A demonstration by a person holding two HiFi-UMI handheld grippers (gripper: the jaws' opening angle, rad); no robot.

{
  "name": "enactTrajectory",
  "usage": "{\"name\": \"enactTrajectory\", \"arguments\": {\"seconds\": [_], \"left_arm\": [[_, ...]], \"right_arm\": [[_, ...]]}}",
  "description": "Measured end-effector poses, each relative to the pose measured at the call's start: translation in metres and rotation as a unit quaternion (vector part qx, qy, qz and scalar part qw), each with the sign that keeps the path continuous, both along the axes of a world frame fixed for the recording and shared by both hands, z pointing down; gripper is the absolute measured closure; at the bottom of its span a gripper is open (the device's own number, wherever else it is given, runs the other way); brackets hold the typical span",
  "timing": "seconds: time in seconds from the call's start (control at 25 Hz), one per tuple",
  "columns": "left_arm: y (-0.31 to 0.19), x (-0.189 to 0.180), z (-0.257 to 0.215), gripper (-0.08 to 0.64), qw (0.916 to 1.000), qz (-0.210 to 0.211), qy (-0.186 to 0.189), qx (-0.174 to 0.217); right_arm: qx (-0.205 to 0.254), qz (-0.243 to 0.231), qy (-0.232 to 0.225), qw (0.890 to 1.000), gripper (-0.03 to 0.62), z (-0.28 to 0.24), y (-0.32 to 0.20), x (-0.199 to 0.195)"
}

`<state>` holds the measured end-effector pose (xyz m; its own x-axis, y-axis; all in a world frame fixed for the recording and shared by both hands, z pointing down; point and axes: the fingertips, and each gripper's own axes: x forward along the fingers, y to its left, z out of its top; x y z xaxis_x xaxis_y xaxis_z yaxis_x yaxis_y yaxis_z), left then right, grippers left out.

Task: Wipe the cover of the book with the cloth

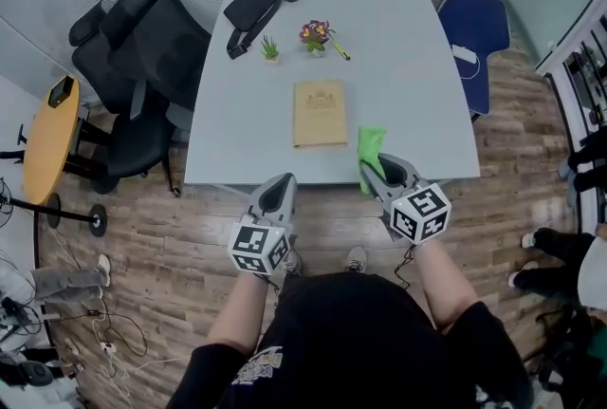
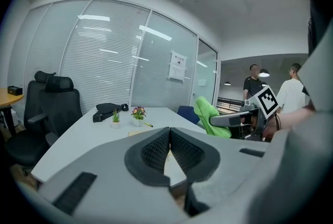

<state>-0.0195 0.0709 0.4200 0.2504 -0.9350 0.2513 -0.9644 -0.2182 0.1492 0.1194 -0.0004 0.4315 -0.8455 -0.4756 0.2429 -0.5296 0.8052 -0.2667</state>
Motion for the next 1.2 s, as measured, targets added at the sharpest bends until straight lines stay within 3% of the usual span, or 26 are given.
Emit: {"name": "enactTrajectory", "arguments": {"seconds": [0.68,1.2], "left_arm": [[0.029,-0.047,-0.005,0.554,0.9935,0.111,0.022,0.014],[0.032,-0.045,-0.014,0.554,0.9924,0.117,0.028,0.025]], "right_arm": [[0.005,0.086,0.013,0.996,0.495,-0.004,0.056,-0.057],[0.015,0.084,0.024,0.996,0.497,-0.009,0.069,-0.057]]}}
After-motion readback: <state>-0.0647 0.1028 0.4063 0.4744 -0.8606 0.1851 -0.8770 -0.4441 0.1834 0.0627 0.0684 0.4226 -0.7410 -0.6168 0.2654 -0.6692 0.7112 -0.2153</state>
